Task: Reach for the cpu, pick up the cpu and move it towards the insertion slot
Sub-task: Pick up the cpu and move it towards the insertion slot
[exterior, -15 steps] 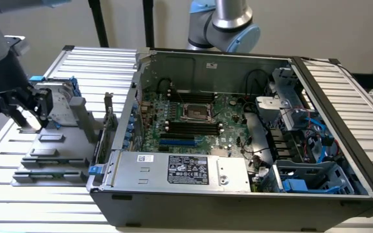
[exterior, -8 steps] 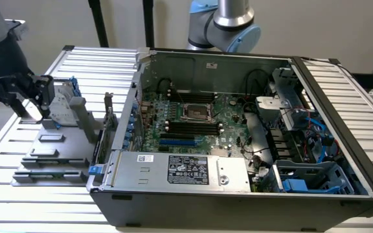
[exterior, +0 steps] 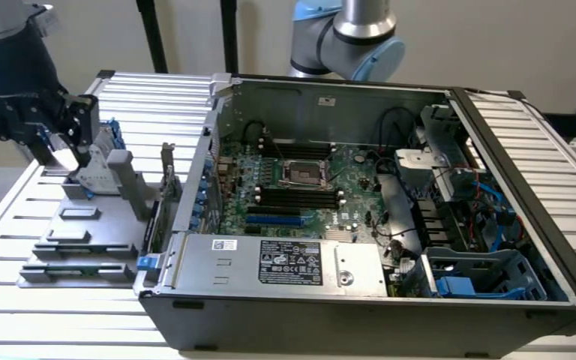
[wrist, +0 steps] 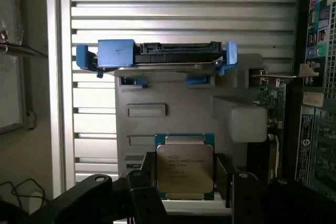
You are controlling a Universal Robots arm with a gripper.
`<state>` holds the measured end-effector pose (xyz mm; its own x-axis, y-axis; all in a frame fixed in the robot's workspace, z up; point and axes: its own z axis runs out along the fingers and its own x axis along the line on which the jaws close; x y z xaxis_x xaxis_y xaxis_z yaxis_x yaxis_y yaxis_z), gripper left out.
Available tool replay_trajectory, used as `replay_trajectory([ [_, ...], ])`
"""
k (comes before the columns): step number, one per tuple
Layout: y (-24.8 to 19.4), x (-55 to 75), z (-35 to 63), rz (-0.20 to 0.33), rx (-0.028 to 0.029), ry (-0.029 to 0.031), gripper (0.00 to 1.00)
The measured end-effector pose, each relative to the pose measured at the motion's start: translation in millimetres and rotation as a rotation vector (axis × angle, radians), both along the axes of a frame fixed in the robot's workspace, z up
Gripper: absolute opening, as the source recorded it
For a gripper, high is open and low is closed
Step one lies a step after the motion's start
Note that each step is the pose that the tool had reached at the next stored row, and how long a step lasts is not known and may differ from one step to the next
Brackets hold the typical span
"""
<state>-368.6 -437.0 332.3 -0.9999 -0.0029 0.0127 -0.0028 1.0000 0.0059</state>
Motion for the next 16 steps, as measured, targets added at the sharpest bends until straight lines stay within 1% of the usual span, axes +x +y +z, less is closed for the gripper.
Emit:
replay_trajectory([
  [5, 0.0, 22.8, 22.9, 0.0, -0.0001, 0.002, 0.55],
  [8, 0.1, 36.4, 33.8, 0.0, 0.0, 0.0045, 0.55],
  [12, 0.4, 54.7, 43.9, 0.0, 0.0, 0.009, 0.55],
  [16, 0.7, 72.8, 49.3, 0.0, 0.0, 0.0117, 0.55],
])
